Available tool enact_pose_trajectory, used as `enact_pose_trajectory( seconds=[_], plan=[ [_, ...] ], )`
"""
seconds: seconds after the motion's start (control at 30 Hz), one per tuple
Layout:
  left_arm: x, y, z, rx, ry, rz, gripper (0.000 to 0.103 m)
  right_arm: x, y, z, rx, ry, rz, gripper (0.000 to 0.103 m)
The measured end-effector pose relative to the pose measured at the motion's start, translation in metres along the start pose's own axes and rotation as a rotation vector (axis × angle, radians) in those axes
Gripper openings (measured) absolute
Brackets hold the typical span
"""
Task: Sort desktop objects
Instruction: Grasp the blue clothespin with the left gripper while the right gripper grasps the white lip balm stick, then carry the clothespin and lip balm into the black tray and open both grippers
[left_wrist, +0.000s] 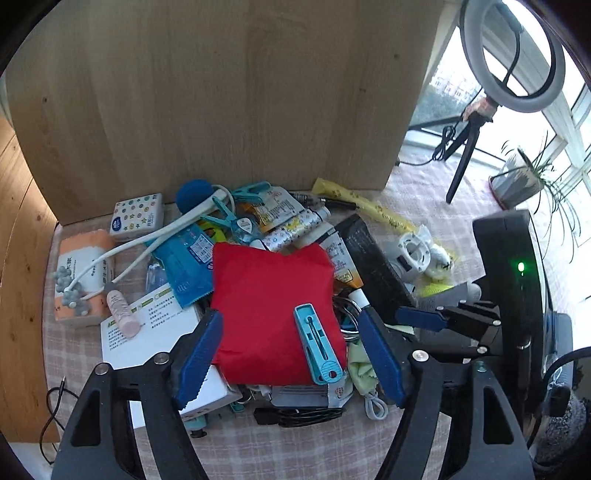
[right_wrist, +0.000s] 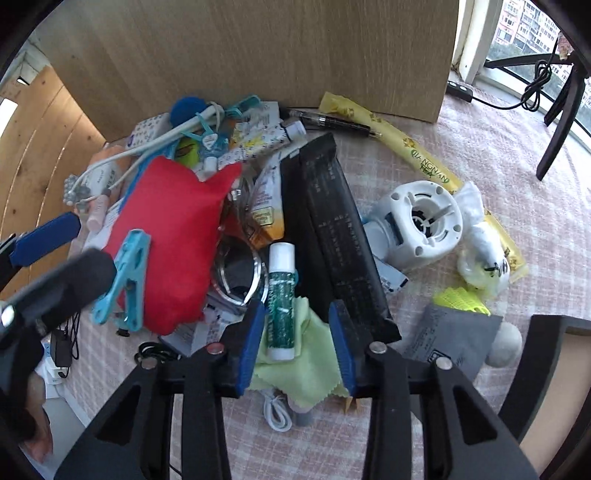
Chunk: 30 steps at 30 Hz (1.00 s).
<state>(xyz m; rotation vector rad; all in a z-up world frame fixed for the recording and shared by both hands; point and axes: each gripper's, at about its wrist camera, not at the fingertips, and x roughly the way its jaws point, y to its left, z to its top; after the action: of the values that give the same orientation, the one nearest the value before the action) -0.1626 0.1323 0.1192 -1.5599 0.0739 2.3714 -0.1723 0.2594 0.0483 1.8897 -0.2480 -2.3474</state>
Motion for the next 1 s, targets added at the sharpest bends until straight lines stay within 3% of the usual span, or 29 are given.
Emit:
enact_pose_trajectory(
  seconds=[0.23,0.43,0.57,0.77,1.0],
  plan=[
    [0.020,-0.004,0.000,0.022,0.062,0.042,0.060,0.008,-0.005,0.004,0.007,0.025,0.028,0.033],
    [0.028,-0.002,0.001,0.020,0.073,0.052,0.041,0.013,-0.006,0.002,0.010,0.048,0.059,0.022],
    [0.024,0.006,0.003,-0.011,0.062,0.029,0.013,0.012,-0.014,0.000,0.040,0.053,0.095,0.018],
    [0.021,0.015,0.000,-0.044,0.039,0.009,0.011,0.000,-0.033,-0.002,0.106,0.020,0.137,0.016],
    [0.011,0.021,-0.018,-0.081,-0.011,0.010,0.011,-0.023,-0.029,-0.017,0.069,-0.073,0.059,0.016]
  ],
)
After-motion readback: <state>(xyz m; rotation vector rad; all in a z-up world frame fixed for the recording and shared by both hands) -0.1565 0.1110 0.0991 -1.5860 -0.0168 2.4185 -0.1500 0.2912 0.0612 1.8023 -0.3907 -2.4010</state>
